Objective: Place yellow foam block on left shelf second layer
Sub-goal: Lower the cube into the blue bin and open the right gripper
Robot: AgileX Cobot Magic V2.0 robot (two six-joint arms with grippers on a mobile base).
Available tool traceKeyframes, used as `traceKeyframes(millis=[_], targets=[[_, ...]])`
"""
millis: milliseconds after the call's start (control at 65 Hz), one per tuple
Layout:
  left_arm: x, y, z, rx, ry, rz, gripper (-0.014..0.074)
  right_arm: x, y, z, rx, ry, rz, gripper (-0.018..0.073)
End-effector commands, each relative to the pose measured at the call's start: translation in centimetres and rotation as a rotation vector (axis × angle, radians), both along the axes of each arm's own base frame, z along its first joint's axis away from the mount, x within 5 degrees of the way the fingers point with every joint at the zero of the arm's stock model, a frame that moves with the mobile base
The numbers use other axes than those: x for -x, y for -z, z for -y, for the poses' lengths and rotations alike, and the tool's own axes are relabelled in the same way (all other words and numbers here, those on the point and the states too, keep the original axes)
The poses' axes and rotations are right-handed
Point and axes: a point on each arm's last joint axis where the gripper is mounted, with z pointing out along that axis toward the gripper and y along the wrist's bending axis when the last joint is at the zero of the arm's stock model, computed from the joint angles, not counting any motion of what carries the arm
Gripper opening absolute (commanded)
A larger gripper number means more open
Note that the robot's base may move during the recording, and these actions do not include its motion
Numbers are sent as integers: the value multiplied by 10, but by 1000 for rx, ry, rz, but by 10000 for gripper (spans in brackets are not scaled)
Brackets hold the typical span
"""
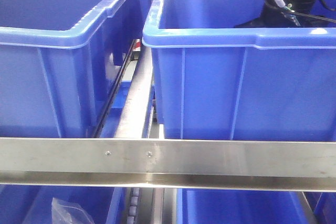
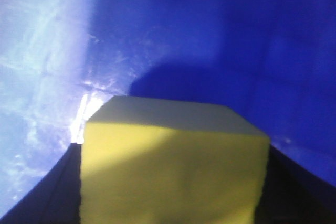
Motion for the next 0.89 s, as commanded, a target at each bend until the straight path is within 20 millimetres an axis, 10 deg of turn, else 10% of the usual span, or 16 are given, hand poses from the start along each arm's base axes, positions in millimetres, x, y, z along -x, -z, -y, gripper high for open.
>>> traceKeyframes(millis=[0, 154, 585, 877], targets=[[-1, 1, 1, 7, 17, 53, 136, -2, -38, 1, -21, -8, 144, 412], [-1, 1, 1, 7, 17, 53, 136, -2, -43, 1, -18, -7, 131, 643], [-1, 2, 1, 7, 16, 47, 136, 15, -119, 6, -16, -2, 174, 610], [-1, 1, 1, 7, 17, 53, 136, 56, -138, 15, -17, -2, 184, 193]])
